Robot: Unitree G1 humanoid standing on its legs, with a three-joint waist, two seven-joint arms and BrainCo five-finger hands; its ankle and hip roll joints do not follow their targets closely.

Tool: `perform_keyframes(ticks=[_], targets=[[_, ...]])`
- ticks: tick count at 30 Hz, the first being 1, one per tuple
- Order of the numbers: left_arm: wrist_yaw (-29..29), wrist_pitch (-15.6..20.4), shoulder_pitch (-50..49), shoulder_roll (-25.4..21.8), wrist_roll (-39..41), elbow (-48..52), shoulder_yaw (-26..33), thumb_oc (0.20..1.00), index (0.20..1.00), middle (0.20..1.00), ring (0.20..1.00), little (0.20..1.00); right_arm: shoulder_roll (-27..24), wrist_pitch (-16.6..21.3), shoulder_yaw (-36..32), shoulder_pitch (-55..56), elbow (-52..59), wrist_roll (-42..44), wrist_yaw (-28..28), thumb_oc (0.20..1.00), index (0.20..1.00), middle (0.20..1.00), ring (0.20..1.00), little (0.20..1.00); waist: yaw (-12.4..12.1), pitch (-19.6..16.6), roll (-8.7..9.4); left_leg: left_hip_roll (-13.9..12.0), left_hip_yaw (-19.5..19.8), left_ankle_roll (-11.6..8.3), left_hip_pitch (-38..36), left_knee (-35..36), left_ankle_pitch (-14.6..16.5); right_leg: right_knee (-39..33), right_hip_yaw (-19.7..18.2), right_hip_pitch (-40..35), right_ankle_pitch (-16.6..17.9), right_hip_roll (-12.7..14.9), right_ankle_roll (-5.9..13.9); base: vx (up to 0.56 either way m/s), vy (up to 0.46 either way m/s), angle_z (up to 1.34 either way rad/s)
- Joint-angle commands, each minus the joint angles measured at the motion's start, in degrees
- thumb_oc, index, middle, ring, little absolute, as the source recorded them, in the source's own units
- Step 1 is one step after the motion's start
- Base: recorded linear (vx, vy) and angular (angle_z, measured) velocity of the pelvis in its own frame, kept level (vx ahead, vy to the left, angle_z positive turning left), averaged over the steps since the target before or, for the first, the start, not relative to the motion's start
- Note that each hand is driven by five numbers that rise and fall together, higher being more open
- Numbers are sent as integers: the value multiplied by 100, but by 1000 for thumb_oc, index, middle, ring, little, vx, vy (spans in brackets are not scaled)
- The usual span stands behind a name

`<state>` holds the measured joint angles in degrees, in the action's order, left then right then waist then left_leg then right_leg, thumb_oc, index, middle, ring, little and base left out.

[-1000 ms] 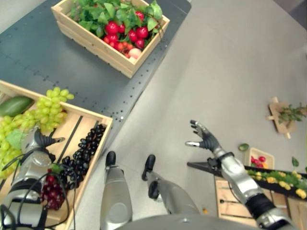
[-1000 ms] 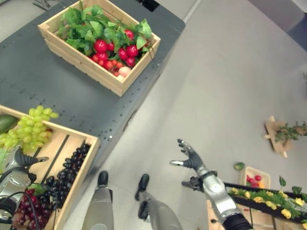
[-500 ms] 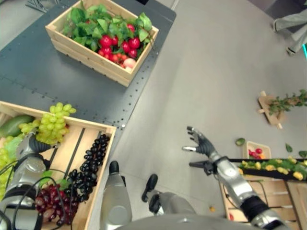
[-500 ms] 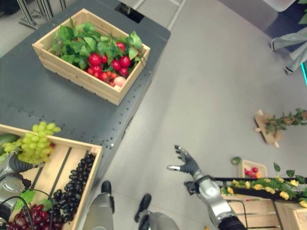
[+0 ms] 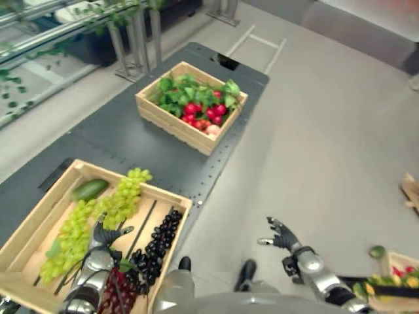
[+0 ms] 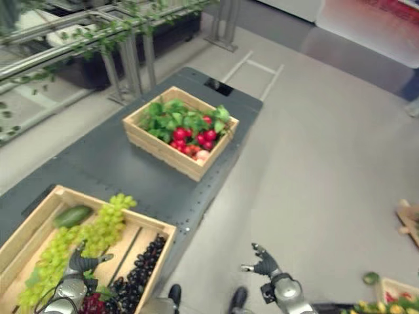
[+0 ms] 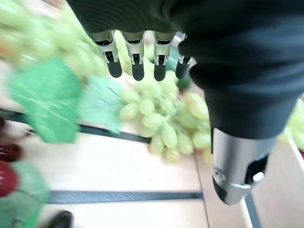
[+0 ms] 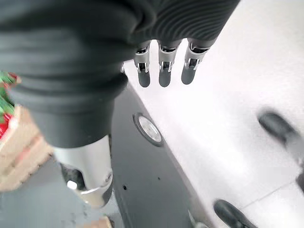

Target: Pick up the fruits from the basket on one side to the basket on the other side

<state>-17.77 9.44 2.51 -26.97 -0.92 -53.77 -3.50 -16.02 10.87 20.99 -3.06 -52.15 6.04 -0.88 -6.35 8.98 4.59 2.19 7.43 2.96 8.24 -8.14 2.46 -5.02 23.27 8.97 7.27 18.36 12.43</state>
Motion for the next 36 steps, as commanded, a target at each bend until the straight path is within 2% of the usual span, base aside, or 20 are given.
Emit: perform_keyframes(ticks=[1,3,4,5,6,7,8,9,10,12,13,14,15,18,22,23,24,26,29,36], targets=[[7,281,290,-244,-43,182,-242,1000,1000,1000,1000,1000,-103,73,-220,-261,7,-159,-196,1000,1000,1000,1000,1000,-79,39,279,239,-332,-390,-533,146,505,385,1,35,313,145,104,223,-263,145],[37,279,293,-116,-83,155,-413,1000,1000,1000,1000,1000,-160,80,-273,-175,-6,-195,-220,1000,1000,1000,1000,1000,-61,-12,233,44,19,-529,-597,163,584,442,271,-158,178,-54,55,236,-270,146],[37,279,297,-117,-83,154,-414,1000,1000,1000,1000,1000,-159,80,-276,-177,-6,-195,-219,1000,1000,1000,1000,1000,-35,-19,249,70,41,-522,-580,176,553,438,292,-152,187,-26,60,184,-271,163],[78,282,336,-66,-96,3,-522,1000,1000,1000,1000,1000,-174,104,-226,-197,5,-205,-239,1000,1000,1000,1000,1000,-28,-52,256,-120,139,-676,-544,233,487,459,495,-217,51,-212,-11,98,-170,127],[78,282,336,-67,-96,2,-522,1000,1000,1000,1000,1000,-173,104,-225,-197,5,-205,-239,1000,1000,1000,1000,1000,-18,-58,260,-115,146,-675,-537,236,481,460,503,-213,51,-205,-9,170,-268,104],[93,262,348,-44,-93,-42,-547,1000,1000,1000,1000,1000,-183,99,-196,-223,-60,-218,-255,1000,1000,1000,1000,1000,-2,-93,271,-229,110,-740,-534,274,467,422,526,-255,-35,-344,-61,158,-196,28],[116,266,382,28,-37,-95,-631,1000,1000,1000,1000,1000,-171,123,-172,-285,-132,-178,-321,1000,1000,1000,1000,1000,44,-125,269,-368,-101,-834,-457,281,355,348,551,-331,-154,-532,-142,158,-196,18],[116,266,383,28,-37,-95,-631,1000,1000,1000,1000,1000,-170,123,-171,-286,-133,-178,-321,1000,1000,1000,1000,1000,52,-131,272,-363,-95,-832,-449,283,349,349,556,-325,-154,-526,-140,135,-172,25],[114,259,399,78,-83,-68,-729,1000,1000,1000,1000,1000,-169,128,-127,-358,-228,-185,-375,1000,1000,1000,1000,1000,96,-125,246,-481,-486,-890,-364,294,188,289,558,-383,-216,-652,-188,74,-112,20],[142,252,406,132,-158,-98,-795,1000,1000,1000,1000,1000,-177,115,-96,-423,-312,-218,-402,1000,1000,1000,1000,1000,138,-154,194,-646,-1059,-929,-374,434,99,222,635,-473,-290,-760,-230,95,-109,38],[142,252,406,132,-158,-98,-795,1000,1000,1000,1000,1000,-177,115,-96,-423,-312,-218,-402,1000,1000,1000,1000,1000,137,-153,194,-647,-1060,-929,-375,435,99,222,634,-473,-290,-761,-230,89,-80,45],[165,236,396,163,-241,-48,-846,1000,1000,1000,1000,1000,-189,97,-104,-464,-314,-249,-442,1000,1000,1000,1000,1000,205,-214,142,-763,-1515,-910,-380,601,-35,169,710,-530,-339,-835,-262,74,-66,31],[174,227,403,167,-294,-38,-864,1000,1000,1000,1000,1000,-193,90,-114,-468,-322,-266,-456,1000,1000,1000,1000,1000,244,-251,104,-793,-1658,-907,-391,684,-97,168,699,-524,-388,-896,-298,74,-67,33],[189,228,407,119,-377,-87,-849,1000,1000,1000,1000,1000,-166,88,-103,-475,-436,-310,-462,1000,1000,1000,1000,1000,285,-342,67,-833,-1769,-903,-421,683,-74,162,582,-501,-527,-1055,-402,116,-45,24],[200,194,609,-75,-384,-26,-842,1000,1000,1000,1000,1000,-267,93,-82,-507,-283,-303,-449,1000,1000,1000,1000,1000,344,-215,133,-830,-1818,-933,-36,94,7,96,457,-494,-584,-1115,-471,28,-33,-2],[165,182,713,-153,-355,5,-818,1000,1000,1000,1000,1000,-304,93,-110,-518,-256,-281,-464,1000,1000,1000,1000,1000,368,-186,129,-828,-1891,-932,76,193,-88,71,479,-469,-584,-1132,-467,-61,54,16],[131,176,811,-245,-372,125,-816,1000,1000,1000,1000,1000,-351,101,-159,-545,-233,-262,-500,1000,1000,1000,1000,1000,384,-176,92,-858,-1964,-942,239,502,-376,63,509,-416,-583,-1164,-437,-46,101,15],[91,164,877,-411,-456,121,-742,1000,1000,1000,1000,1000,-349,101,-182,-534,-250,-292,-493,1000,1000,1000,1000,1000,380,-239,106,-811,-1861,-853,265,707,-362,73,460,-351,-594,-1207,-442,33,101,14],[26,139,1030,-725,-657,163,-723,1000,1000,1000,1000,1000,-273,99,-206,-480,-329,-372,-490,1000,1000,1000,1000,1000,446,-279,268,-709,-1915,-789,170,833,-354,82,445,-383,-522,-1148,-375,59,78,-14],[-79,18,1259,-1123,-801,50,-480,1000,1000,1000,1000,1000,-228,55,-259,-361,-275,-397,-369,1000,1000,1000,1000,1000,572,-396,325,-526,-2179,-673,-96,985,-268,234,105,-303,-397,-972,-273,29,145,-27]])
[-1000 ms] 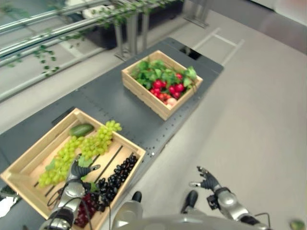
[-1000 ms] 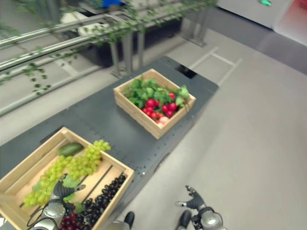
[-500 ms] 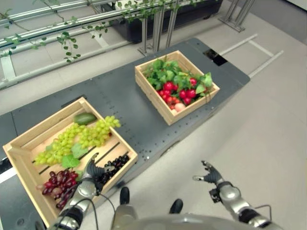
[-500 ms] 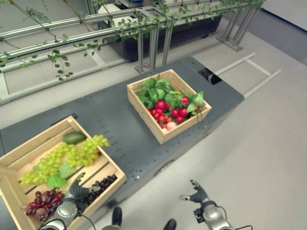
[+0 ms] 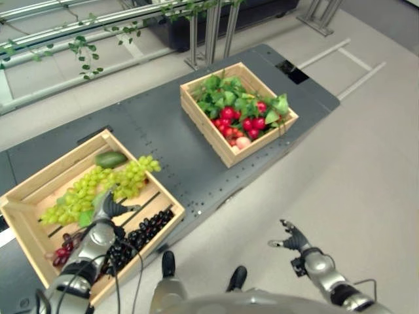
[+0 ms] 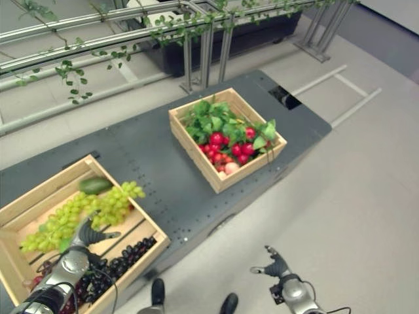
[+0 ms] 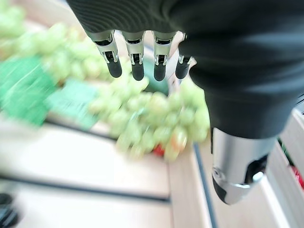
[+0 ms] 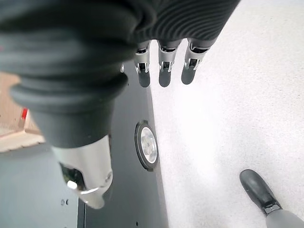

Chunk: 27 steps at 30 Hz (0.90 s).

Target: Pick up the fruits from the basket on one side to the basket on the other side

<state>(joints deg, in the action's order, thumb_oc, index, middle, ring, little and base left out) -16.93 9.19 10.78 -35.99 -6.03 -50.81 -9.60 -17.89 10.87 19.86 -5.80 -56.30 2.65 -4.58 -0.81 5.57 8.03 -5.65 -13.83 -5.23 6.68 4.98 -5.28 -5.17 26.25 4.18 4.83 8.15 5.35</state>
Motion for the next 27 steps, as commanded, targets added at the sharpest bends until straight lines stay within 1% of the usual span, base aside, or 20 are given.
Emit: perform_keyframes(ticks=[1,3,5,6,7,8,9,10,15,17,19,20,21,22,24,27], targets=[[-165,12,436,-290,-296,-244,165,1000,1000,1000,1000,1000,-46,44,-145,-73,146,-75,5,1000,1000,1000,1000,1000,27,-63,9,264,-87,159,33,-308,518,258,-225,191,-127,58,454,33,76,-25],[-131,-8,472,-367,-302,-221,207,1000,1000,1000,1000,1000,-46,28,-138,-51,172,-88,52,1000,1000,1000,1000,1000,49,-48,58,272,-125,168,36,-304,527,246,-263,222,-89,60,473,9,56,-21],[-143,-6,545,-540,-335,-172,238,1000,1000,1000,1000,1000,-80,26,-123,-49,377,-62,79,1000,1000,1000,1000,1000,91,24,129,258,-162,183,104,-345,542,251,-338,348,-39,53,494,-34,24,-22],[-143,-6,545,-540,-335,-172,238,1000,1000,1000,1000,1000,-80,26,-123,-49,377,-62,79,1000,1000,1000,1000,1000,90,23,129,258,-163,183,104,-345,542,252,-338,349,-39,53,494,-51,11,-29],[-177,-15,597,-642,-329,-138,278,1000,1000,1000,1000,1000,-110,45,-133,-87,550,27,95,1000,1000,1000,1000,1000,119,123,213,251,-188,201,201,-407,549,250,-404,458,7,34,494,-33,9,-32],[-177,-16,596,-643,-329,-136,279,1000,1000,1000,1000,1000,-110,43,-133,-86,553,27,95,1000,1000,1000,1000,1000,118,121,214,251,-190,201,205,-410,550,251,-407,462,7,35,493,-69,-6,-30],[-226,-17,663,-713,-320,47,292,1000,1000,1000,1000,1000,-139,66,-165,-130,694,130,71,1000,1000,1000,1000,1000,118,260,278,226,-185,199,318,-438,519,259,-417,579,38,9,477,-58,-26,-19],[-263,-22,719,-750,-328,45,287,1000,1000,1000,1000,1000,-145,78,-174,-157,778,171,66,1000,1000,1000,1000,1000,117,335,304,205,-167,191,384,-443,486,270,-411,639,42,-4,466,-68,-39,-12],[-422,-52,1052,-922,-341,182,223,1000,1000,1000,1000,1000,-205,150,-273,-312,1106,410,-74,1000,1000,1000,1000,1000,105,640,509,87,-29,103,661,-350,261,273,-268,913,55,-108,431,-31,-75,-3],[-445,-54,1104,-944,-346,210,208,1000,1000,1000,1000,1000,-213,171,-318,-313,1181,453,-94,1000,1000,1000,1000,1000,103,679,545,78,17,85,706,-330,229,263,-219,937,59,-117,428,8,-68,12],[-479,-71,1297,-971,-326,138,122,1000,1000,1000,1000,1000,-233,233,-390,-339,1296,545,-179,1000,1000,1000,1000,1000,115,778,649,31,89,42,818,-290,159,255,-94,1030,63,-149,422,19,-71,16],[-479,-71,1301,-971,-325,136,118,1000,1000,1000,1000,1000,-232,232,-393,-339,1297,545,-179,1000,1000,1000,1000,1000,116,776,649,31,92,42,822,-290,158,255,-91,1033,63,-149,421,22,-63,12],[-481,-58,1405,-1015,-326,-4,65,1000,1000,1000,1000,1000,-240,269,-416,-349,1305,596,-198,1000,1000,1000,1000,1000,150,785,714,4,120,24,882,-250,125,245,-53,1109,80,-184,418,18,-40,9],[-481,-58,1407,-1016,-325,-6,63,1000,1000,1000,1000,1000,-239,269,-417,-349,1305,596,-198,1000,1000,1000,1000,1000,151,781,715,5,121,24,887,-250,124,245,-52,1114,80,-184,417,64,-67,7],[-480,-28,1393,-1062,-314,-123,69,1000,1000,1000,1000,1000,-243,326,-409,-279,1374,649,-178,1000,1000,1000,1000,1000,214,715,807,-42,156,-12,970,-206,91,233,-32,1221,97,-238,412,92,-61,3],[-476,-11,1371,-1039,-312,-184,49,1000,1000,1000,1000,1000,-213,347,-378,-291,1364,645,-194,1000,1000,1000,1000,1000,230,715,807,-57,186,-30,1013,-189,64,233,-33,1275,96,-266,398,49,-25,4]])
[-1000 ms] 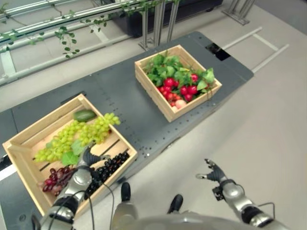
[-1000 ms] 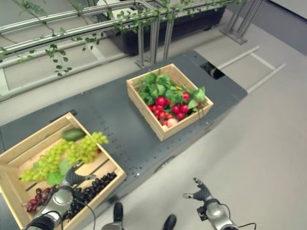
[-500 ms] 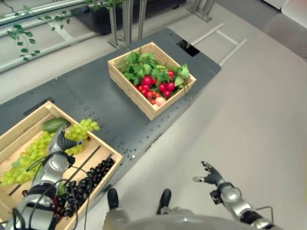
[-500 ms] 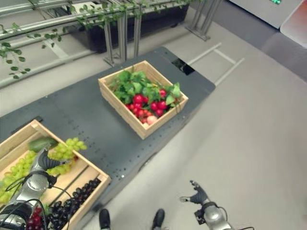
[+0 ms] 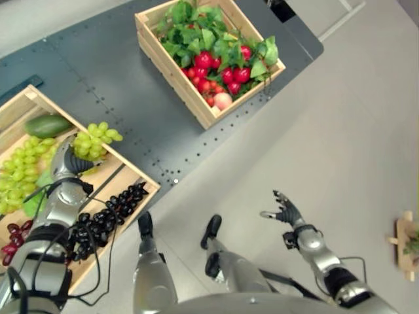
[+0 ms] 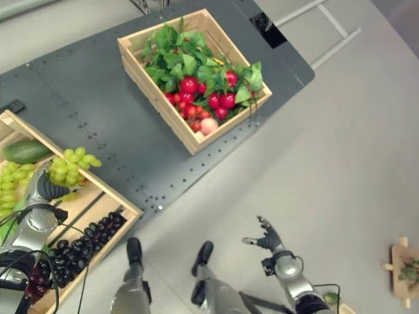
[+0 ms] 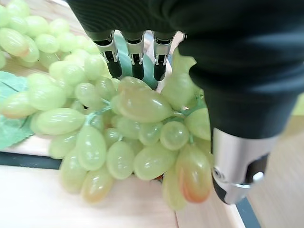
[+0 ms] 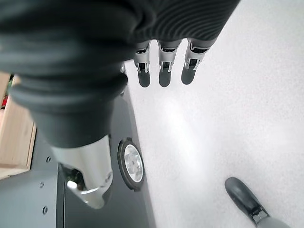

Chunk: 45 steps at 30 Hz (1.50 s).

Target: Pick up the fruits from the basket on one side to the basket on the other side

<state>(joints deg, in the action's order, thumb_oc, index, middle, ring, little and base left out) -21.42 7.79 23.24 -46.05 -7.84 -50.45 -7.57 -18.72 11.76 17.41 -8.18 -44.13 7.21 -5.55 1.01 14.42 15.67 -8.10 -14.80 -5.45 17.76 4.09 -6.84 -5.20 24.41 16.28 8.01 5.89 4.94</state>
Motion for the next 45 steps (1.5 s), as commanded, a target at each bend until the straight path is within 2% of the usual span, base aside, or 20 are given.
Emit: perform_keyframes(ticks=[1,8,9,22,29,32,35,40,45], targets=[[-27,130,125,-32,-131,-220,-154,1000,1000,1000,1000,1000,-130,258,-132,-53,147,189,-97,1000,1000,1000,1000,1000,49,-170,43,188,283,-8,-94,-101,220,235,152,65,-222,-40,439,45,-16,6],[-33,138,133,-50,-36,-350,-227,1000,1000,1000,1000,1000,-156,326,-76,-195,482,295,-147,1000,1000,1000,1000,1000,88,-105,36,162,362,-46,89,-54,115,191,142,255,-182,-131,426,16,-15,0],[-11,136,107,-24,19,-312,-224,200,200,200,200,200,-178,335,-82,-206,616,294,-170,1000,1000,1000,1000,1000,84,-78,20,151,401,-63,142,-41,84,205,167,293,-198,-138,419,13,-31,-2],[168,204,-432,508,162,-350,-213,200,200,200,200,200,-261,363,-158,-29,729,197,-175,1000,1000,1000,1000,1000,111,-212,-157,173,448,-18,138,-107,160,210,132,263,-314,-169,343,0,-2,0],[184,288,-721,721,284,-236,-72,200,200,200,200,200,-266,344,-149,42,763,94,-157,1000,1000,1000,1000,1000,35,-251,-286,219,440,-7,36,-111,182,207,106,140,-350,-135,318,-9,1,0],[170,346,-995,775,376,266,76,200,200,200,200,200,-284,350,-170,122,829,80,-136,1000,1000,1000,1000,1000,-26,-281,-342,243,434,2,-34,-130,212,211,107,50,-367,-108,318,0,0,0],[-10,593,-1325,866,518,514,296,200,200,200,200,200,-228,413,-196,190,803,95,-127,1000,1000,1000,1000,1000,-126,-372,-447,308,432,19,-189,-181,287,222,107,-175,-438,-58,306,44,6,4],[-191,800,-1985,881,333,1434,687,200,200,200,200,200,-162,472,-279,335,633,68,-109,1000,1000,1000,1000,1000,-343,-452,-626,366,452,29,-428,-203,352,195,162,-504,-520,-2,307,28,11,8],[-231,878,-2376,869,232,2302,1058,200,200,200,200,200,-168,458,-319,478,561,-13,-21,1000,1000,1000,1000,1000,-469,-565,-700,406,465,27,-571,-178,371,122,255,-699,-520,22,327,21,0,14]])
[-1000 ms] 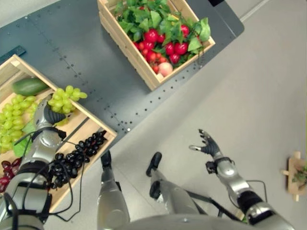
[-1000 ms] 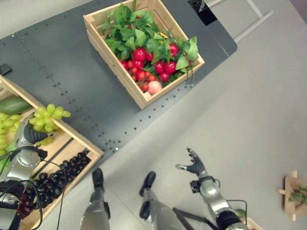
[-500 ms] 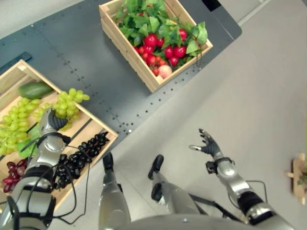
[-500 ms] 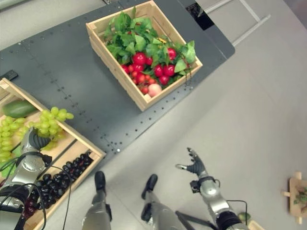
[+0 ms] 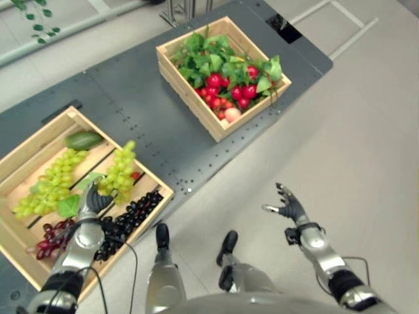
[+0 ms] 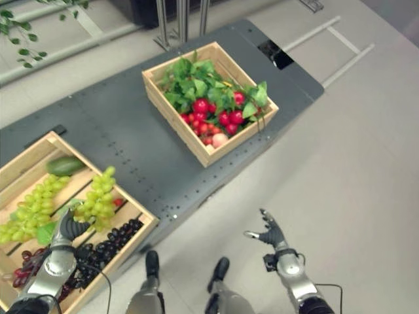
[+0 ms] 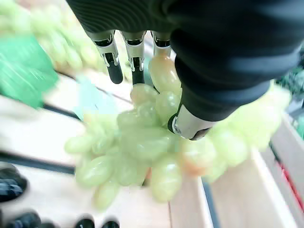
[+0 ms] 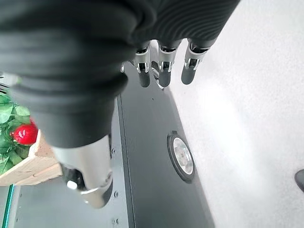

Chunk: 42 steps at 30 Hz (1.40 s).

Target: Pick up the fruits from the basket on one side to the basket on the other side

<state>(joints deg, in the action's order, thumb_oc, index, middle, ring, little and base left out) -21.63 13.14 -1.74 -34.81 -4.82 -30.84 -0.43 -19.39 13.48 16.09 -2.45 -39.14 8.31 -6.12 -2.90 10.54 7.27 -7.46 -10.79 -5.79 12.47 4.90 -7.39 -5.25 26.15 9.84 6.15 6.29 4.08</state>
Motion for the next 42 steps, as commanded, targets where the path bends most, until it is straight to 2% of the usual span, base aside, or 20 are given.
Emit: perform_keyframes(ticks=[1,3,5,8,14,15,16,17,20,23,24,25,26,27,30,31,33,37,39,42], targets=[[-207,370,35,-243,-89,564,440,200,200,200,200,200,-106,276,-203,-61,48,-144,54,1000,1000,1000,1000,1000,-105,-205,118,352,77,63,-70,-246,425,109,91,-90,-325,-17,419,22,21,7],[-256,401,-43,-229,-154,661,575,200,200,200,200,200,-89,252,-209,-42,-51,-189,90,1000,1000,1000,1000,1000,-160,-293,88,354,69,59,-142,-212,422,88,111,-174,-323,1,435,19,25,7],[-228,453,-209,-219,-98,1313,851,200,200,200,200,200,-88,228,-210,19,-50,-236,165,1000,1000,1000,1000,1000,-234,-398,52,371,66,63,-269,-180,432,69,125,-300,-311,29,454,13,16,7],[-173,504,-361,-164,-49,1731,1064,200,200,200,200,200,-79,180,-211,45,-43,-265,277,1000,1000,1000,1000,1000,-293,-514,7,386,59,68,-396,-156,451,57,154,-445,-335,58,456,14,20,2],[23,426,-431,-48,-21,1717,1043,200,200,200,200,200,-97,83,-209,-17,-137,-276,364,1000,1000,1000,1000,1000,-348,-700,-91,433,18,89,-572,-161,516,34,175,-619,-360,136,462,3,46,4],[83,422,-468,-13,15,1685,1027,473,473,473,473,473,-98,70,-222,-22,-129,-272,377,1000,1000,1000,1000,1000,-350,-703,-107,438,5,98,-598,-165,528,37,171,-636,-361,141,458,-8,42,0],[148,411,-480,-1,43,1581,1001,953,953,953,953,953,-99,57,-224,-19,-130,-272,398,1000,1000,1000,1000,1000,-341,-706,-119,447,-6,103,-613,-164,533,40,166,-643,-358,147,458,-7,50,-1],[261,372,-512,43,126,1588,959,1000,1000,1000,1000,1000,-117,36,-239,-6,-109,-289,419,1000,1000,1000,1000,1000,-332,-715,-137,459,-12,107,-623,-159,531,41,155,-644,-354,155,459,-6,34,-1],[493,332,-540,104,287,1507,856,1000,1000,1000,1000,1000,-131,3,-251,13,-88,-300,453,1000,1000,1000,1000,1000,-314,-713,-166,476,-7,121,-599,-150,516,43,155,-611,-336,165,459,-18,28,-1],[1067,165,-518,227,667,1059,512,1000,1000,1000,1000,1000,-204,-96,-290,-1,-30,-377,508,1000,1000,1000,1000,1000,-218,-694,-215,494,-37,141,-582,-110,479,50,148,-566,-306,183,463,-8,16,0],[1067,169,-512,227,669,1051,508,1000,1000,1000,1000,1000,-206,-98,-293,0,-28,-377,509,1000,1000,1000,1000,1000,-220,-693,-216,494,-37,141,-582,-109,478,50,148,-565,-306,182,463,-14,53,-3],[1370,12,-440,302,919,589,323,1000,1000,1000,1000,1000,-254,-155,-314,-13,19,-390,560,1000,1000,1000,1000,1000,-137,-693,-246,496,-68,149,-585,-105,472,61,136,-553,-302,192,458,-2,29,-5],[1371,16,-432,301,922,581,318,1000,1000,1000,1000,1000,-256,-156,-318,-12,21,-390,561,1000,1000,1000,1000,1000,-140,-691,-247,495,-68,149,-585,-105,472,61,136,-553,-301,192,458,7,58,-7],[1586,-198,-325,319,938,113,154,1000,1000,1000,1000,1000,-291,-210,-286,-17,92,-435,640,1000,1000,1000,1000,1000,-38,-700,-273,495,-94,159,-602,-104,477,75,88,-551,-310,186,450,10,29,-8],[1799,-328,-225,259,953,-74,48,1000,1000,1000,1000,1000,-327,-256,-280,-27,140,-474,704,1000,1000,1000,1000,1000,27,-698,-288,501,-111,165,-610,-102,483,80,60,-537,-314,183,446,7,32,-12],[1831,-454,4,280,1047,-638,-5,1000,1000,1000,1000,1000,-338,-275,-217,-70,179,-475,736,1000,1000,1000,1000,1000,97,-687,-284,493,-134,164,-604,-102,477,82,26,-503,-310,186,445,-3,34,-2],[1916,-576,200,255,1009,-1081,-72,1000,1000,1000,1000,1000,-352,-302,-157,-108,278,-477,783,1000,1000,1000,1000,1000,166,-663,-268,491,-156,169,-583,-99,474,83,-19,-451,-305,174,443,-3,23,-10],[1890,-667,387,228,757,-1428,-111,1000,1000,1000,1000,1000,-406,-330,-103,-122,427,-527,841,1000,1000,1000,1000,1000,227,-597,-224,481,-191,170,-535,-101,465,90,-84,-366,-289,148,440,-13,9,-15],[1741,-703,666,178,341,-1834,-275,1000,1000,1000,1000,1000,-446,-306,-7,-215,528,-537,848,1000,1000,1000,1000,1000,308,-466,-150,451,-204,164,-407,-105,422,110,-141,-206,-275,109,426,-34,5,-7],[1690,-701,789,179,253,-2006,-345,1000,1000,1000,1000,1000,-456,-304,19,-262,554,-497,835,1000,1000,1000,1000,1000,326,-420,-136,446,-204,161,-351,-109,406,122,-154,-141,-274,100,414,-27,1,-9]])
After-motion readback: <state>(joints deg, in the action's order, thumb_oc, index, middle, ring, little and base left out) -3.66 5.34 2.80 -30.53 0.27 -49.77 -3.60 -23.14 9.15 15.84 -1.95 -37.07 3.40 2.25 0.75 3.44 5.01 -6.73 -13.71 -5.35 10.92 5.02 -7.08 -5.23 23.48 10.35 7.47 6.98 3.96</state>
